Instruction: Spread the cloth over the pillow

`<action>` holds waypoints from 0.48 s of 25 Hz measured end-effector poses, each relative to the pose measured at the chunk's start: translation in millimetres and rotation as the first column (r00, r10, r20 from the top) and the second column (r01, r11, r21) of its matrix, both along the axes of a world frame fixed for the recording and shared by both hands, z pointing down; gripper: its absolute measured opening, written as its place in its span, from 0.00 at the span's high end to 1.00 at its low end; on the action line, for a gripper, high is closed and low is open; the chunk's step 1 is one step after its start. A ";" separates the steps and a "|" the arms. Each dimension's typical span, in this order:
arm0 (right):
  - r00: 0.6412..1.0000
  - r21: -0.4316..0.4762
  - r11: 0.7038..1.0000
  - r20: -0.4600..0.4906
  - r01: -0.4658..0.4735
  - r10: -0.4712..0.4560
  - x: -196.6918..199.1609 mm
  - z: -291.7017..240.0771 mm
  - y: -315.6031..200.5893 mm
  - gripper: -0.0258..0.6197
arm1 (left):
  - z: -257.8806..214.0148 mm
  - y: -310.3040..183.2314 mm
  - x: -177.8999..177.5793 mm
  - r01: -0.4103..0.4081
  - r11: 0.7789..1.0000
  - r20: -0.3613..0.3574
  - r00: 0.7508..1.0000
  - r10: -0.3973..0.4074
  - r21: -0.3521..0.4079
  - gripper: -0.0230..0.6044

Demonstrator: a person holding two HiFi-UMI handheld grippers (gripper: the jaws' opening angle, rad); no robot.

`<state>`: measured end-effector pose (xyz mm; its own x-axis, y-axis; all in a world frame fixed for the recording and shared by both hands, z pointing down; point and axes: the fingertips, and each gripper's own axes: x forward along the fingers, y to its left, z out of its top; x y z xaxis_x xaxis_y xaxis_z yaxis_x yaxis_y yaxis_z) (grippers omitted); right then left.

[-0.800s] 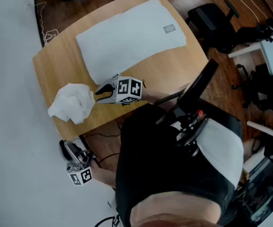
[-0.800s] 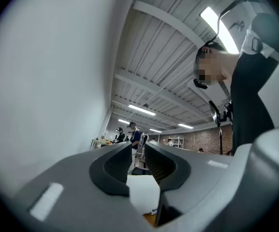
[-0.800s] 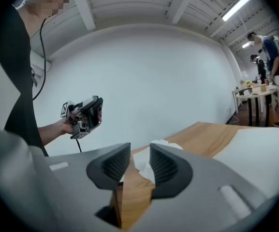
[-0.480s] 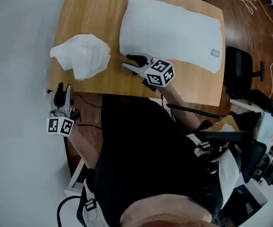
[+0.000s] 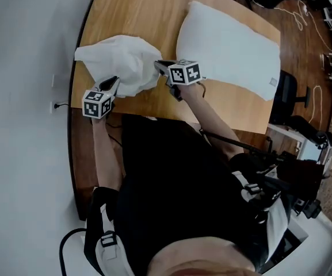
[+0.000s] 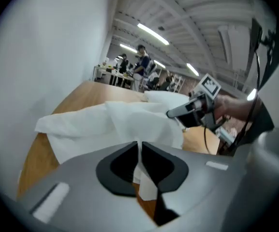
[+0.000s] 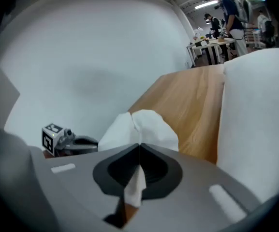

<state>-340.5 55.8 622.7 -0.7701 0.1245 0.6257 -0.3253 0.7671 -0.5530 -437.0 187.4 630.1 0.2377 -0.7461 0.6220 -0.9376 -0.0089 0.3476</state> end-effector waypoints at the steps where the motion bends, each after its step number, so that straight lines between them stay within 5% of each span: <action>1: 0.999 0.011 1.000 0.034 -0.027 0.027 -13.6 -14.6 -11.5 0.95 | -11.4 8.5 -13.9 0.040 0.998 -0.055 0.998 -0.037 0.050 0.94; 3: 0.987 0.128 0.990 0.151 -0.064 0.045 -42.7 -75.8 -38.9 0.95 | -29.5 33.2 -44.5 0.116 0.986 -0.131 0.986 -0.100 0.119 0.95; 5: 0.963 0.370 0.927 0.268 -0.063 -0.041 -75.0 -166.0 -46.7 0.95 | -33.6 69.1 -66.2 0.118 0.987 -0.166 0.981 -0.100 0.106 0.95; 7: 0.922 0.656 0.755 0.301 -0.014 -0.244 -99.2 -252.7 -18.0 0.95 | -17.0 109.2 -54.4 -0.026 1.000 -0.207 0.978 0.025 -0.002 0.95; 9: 0.884 0.818 0.553 0.133 0.157 -0.448 -106.0 -271.6 40.0 0.95 | 10.1 148.7 -30.6 -0.200 0.968 -0.234 0.959 0.161 -0.154 0.95; 10: 0.856 0.822 0.496 0.019 0.281 -0.516 -103.9 -246.9 72.9 0.95 | 19.6 164.4 -29.1 -0.223 0.952 -0.227 0.958 0.175 -0.210 0.95; 12: 0.750 0.726 0.432 -0.172 0.535 -0.639 -87.3 -155.0 139.2 0.95 | 22.6 181.1 -47.5 -0.143 0.962 -0.217 0.972 0.092 -0.234 0.95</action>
